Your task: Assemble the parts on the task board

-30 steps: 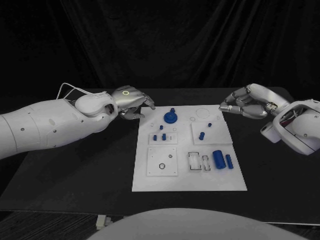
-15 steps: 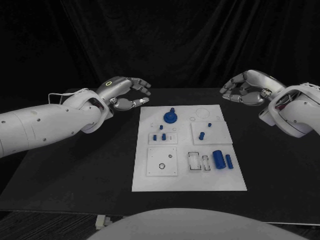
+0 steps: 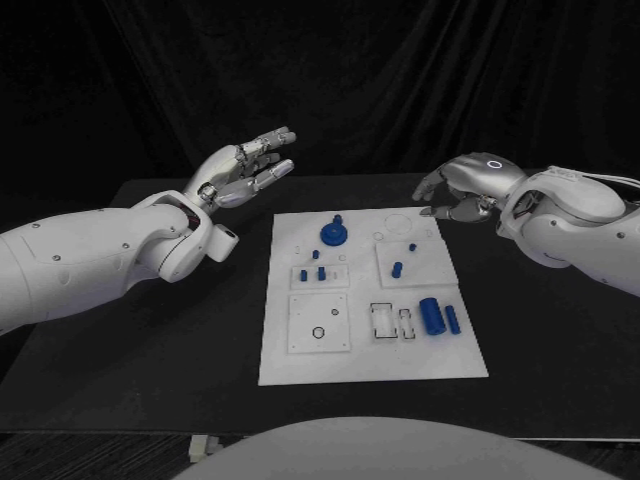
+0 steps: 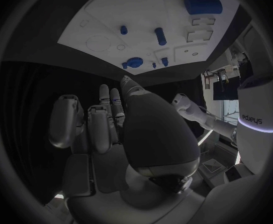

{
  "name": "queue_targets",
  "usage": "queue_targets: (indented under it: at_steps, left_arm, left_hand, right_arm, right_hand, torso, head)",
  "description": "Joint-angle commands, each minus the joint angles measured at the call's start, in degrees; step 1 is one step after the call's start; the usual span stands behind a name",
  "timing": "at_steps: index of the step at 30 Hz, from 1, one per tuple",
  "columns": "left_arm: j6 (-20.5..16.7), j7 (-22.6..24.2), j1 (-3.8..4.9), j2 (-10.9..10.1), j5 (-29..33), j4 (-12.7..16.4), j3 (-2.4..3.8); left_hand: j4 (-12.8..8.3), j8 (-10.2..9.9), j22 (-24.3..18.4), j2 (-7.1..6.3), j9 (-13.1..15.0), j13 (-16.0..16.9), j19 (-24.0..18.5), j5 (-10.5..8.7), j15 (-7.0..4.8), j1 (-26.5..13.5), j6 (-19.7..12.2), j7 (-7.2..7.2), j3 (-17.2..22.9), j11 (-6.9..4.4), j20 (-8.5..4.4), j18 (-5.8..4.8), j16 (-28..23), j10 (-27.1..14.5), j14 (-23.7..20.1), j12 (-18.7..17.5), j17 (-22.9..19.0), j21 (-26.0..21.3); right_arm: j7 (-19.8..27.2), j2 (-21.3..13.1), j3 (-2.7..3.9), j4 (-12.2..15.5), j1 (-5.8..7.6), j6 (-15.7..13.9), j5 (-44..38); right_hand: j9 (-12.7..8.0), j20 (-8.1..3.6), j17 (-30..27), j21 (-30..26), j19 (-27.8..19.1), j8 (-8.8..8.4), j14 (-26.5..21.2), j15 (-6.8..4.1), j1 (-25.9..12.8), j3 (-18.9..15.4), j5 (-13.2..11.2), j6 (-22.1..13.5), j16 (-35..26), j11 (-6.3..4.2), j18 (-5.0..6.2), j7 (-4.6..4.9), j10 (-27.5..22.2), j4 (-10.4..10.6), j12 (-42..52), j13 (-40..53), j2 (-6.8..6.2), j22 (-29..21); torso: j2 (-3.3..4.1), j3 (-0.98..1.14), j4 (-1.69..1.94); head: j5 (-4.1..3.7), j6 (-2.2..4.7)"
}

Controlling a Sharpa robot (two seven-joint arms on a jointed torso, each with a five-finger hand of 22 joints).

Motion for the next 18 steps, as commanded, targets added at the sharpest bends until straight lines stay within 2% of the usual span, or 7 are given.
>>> queue_targets:
  at_steps: [1, 2, 4, 6, 10, 12, 18]
  left_arm:
    - [11.22, 9.69, -0.13, -0.09, 18.22, 0.93, 0.05]
    - [12.64, 9.81, -0.26, -0.15, 19.79, 1.25, 0.05]
    - [14.14, 9.78, -0.5, -0.29, 21.13, 1.68, 0.05]
    - [15.14, 9.76, -0.75, -0.4, 21.97, 2.02, 0.05]
    - [16.54, 9.65, -1.23, -0.74, 22.84, 2.79, 0.05]
    - [16.89, 9.73, -1.42, -0.88, 23.05, 3.12, 0.05]
    - [17.05, 10.23, -1.84, -1.24, 23.32, 3.94, 0.05]
  left_hand:
    - [0.04, -0.24, -4.64, 0.57, -0.12, -0.15, -1.08, -0.48, -0.11, -0.41, -1.93, -0.32, -1.84, -0.34, -0.27, 1.14, -0.21, -1.47, -0.29, -0.48, -0.17, -0.48]
    - [0.0, -0.28, -11.01, 0.81, -0.18, -0.23, -2.39, -0.78, -0.16, -0.57, -2.94, -0.43, -2.62, -0.35, -0.25, 1.08, -0.21, -2.3, -0.29, -0.74, -0.17, -1.04]
    - [0.0, -0.33, -11.38, 0.69, -0.22, -0.29, -2.52, -1.21, -0.51, -0.33, -3.41, -0.89, -2.98, -0.83, -0.33, 1.24, -0.21, -2.68, -0.29, -0.85, -0.17, -1.06]
    - [0.0, -0.71, -12.64, 0.42, -0.61, -0.48, -2.75, -1.23, -0.71, 0.09, -8.54, -2.55, -3.47, -1.52, -0.64, 1.95, -0.21, -4.2, -0.29, -1.56, -0.17, -1.12]
    - [0.02, -1.03, -13.35, 0.29, -0.92, -0.64, -2.8, -1.28, -0.67, 0.48, -12.35, -5.73, -3.45, -1.04, -0.33, 2.87, -0.21, -5.34, -0.29, -1.96, -0.17, -1.13]
    - [0.05, -1.47, -13.81, 0.54, -1.39, -0.76, -2.82, -1.2, -0.53, 0.44, -17.07, -9.62, -3.45, 0.33, -0.15, 3.62, -0.21, -6.13, -0.29, -2.3, -0.17, -1.14]
    - [0.05, -2.27, -14.5, 0.52, -2.24, -1.15, -2.79, -0.89, -0.65, 1.11, -22.33, -13.64, -3.23, 0.55, -0.46, 4.03, -0.21, -7.48, -0.29, -4.04, -0.17, -1.14]
  right_arm:
    - [-2.12, 0.39, 0.05, -0.38, -0.33, 1.63, -7.81]
    - [-2.15, 0.63, 0.05, -0.56, -0.53, 2.09, -8.16]
    - [-2.17, 0.9, 0.05, -0.76, -0.8, 2.75, -8.46]
    - [-2.17, 1.07, 0.05, -0.91, -1.11, 3.41, -8.65]
    - [-1.94, 1.31, 0.05, -1.25, -1.67, 4.68, -8.84]
    - [-1.69, 1.47, 0.05, -1.57, -1.88, 5.3, -8.53]
    - [-0.98, 2.06, 0.05, -2.71, -2.32, 6.71, -6.59]
  right_hand:
    - [-0.11, -0.03, 2.98, 0.85, 0.46, -0.47, 2.83, -0.27, -2.06, -0.67, -2.21, 1.38, 0.6, -0.01, -0.68, 0.14, 0.71, 0.17, -0.96, -1.33, -0.01, 9.65]
    - [-0.09, -0.07, 3.22, 1.16, 0.58, -0.5, 2.92, -0.33, -2.48, -0.79, -2.53, 2.13, 0.85, -0.02, -0.73, 0.48, 0.89, 0.14, -1.3, -1.8, 0.07, 9.83]
    - [-0.13, -0.18, 3.35, 1.52, 0.74, -0.68, 3.0, -0.5, -2.89, -1.0, -3.09, 2.68, 1.02, -0.03, -0.79, 0.96, 0.89, 0.15, -1.78, -2.33, -0.07, 10.02]
    - [-0.19, -0.22, 3.27, 1.67, 0.8, -0.86, 2.98, -0.53, -3.05, -1.09, -3.34, 2.75, 0.99, -0.03, -0.82, 0.91, 0.94, 0.16, -1.95, -2.54, -0.13, 10.1]
    - [-0.26, -0.29, 3.19, 1.62, 0.78, -1.05, 2.96, -0.63, -3.13, -1.15, -3.48, 2.91, 0.96, -0.06, -0.8, 1.17, 0.92, 0.12, -2.23, -2.84, -0.21, 10.13]
    - [-0.37, -0.38, 3.1, 1.73, 0.82, -1.31, 2.94, -0.77, -3.11, -1.15, -3.39, 2.86, 0.92, -0.12, -0.82, 1.28, 1.05, 0.08, -2.39, -3.05, -0.24, 10.19]
    - [-0.86, -0.83, 2.7, 1.69, 0.76, -2.55, 2.81, -1.15, -1.99, -0.57, -1.16, 2.99, 0.75, -0.32, -0.83, 1.39, 2.06, -0.17, -3.33, -4.32, -0.18, 10.31]
  torso:
    - [0.02, -0.03, 0.07]
    - [-0.01, -0.01, 0.01]
    - [0.0, -0.01, -0.05]
    - [-0.03, 0.0, 0.08]
    - [-0.07, -0.01, -0.01]
    - [-0.2, -0.04, -0.03]
    - [-0.23, -0.18, -0.03]
  head:
    - [-0.04, -0.01]
    - [0.09, -0.01]
    - [0.2, -0.01]
    - [0.1, -0.01]
    - [0.16, -0.01]
    - [0.11, -0.01]
    - [-0.03, -0.01]
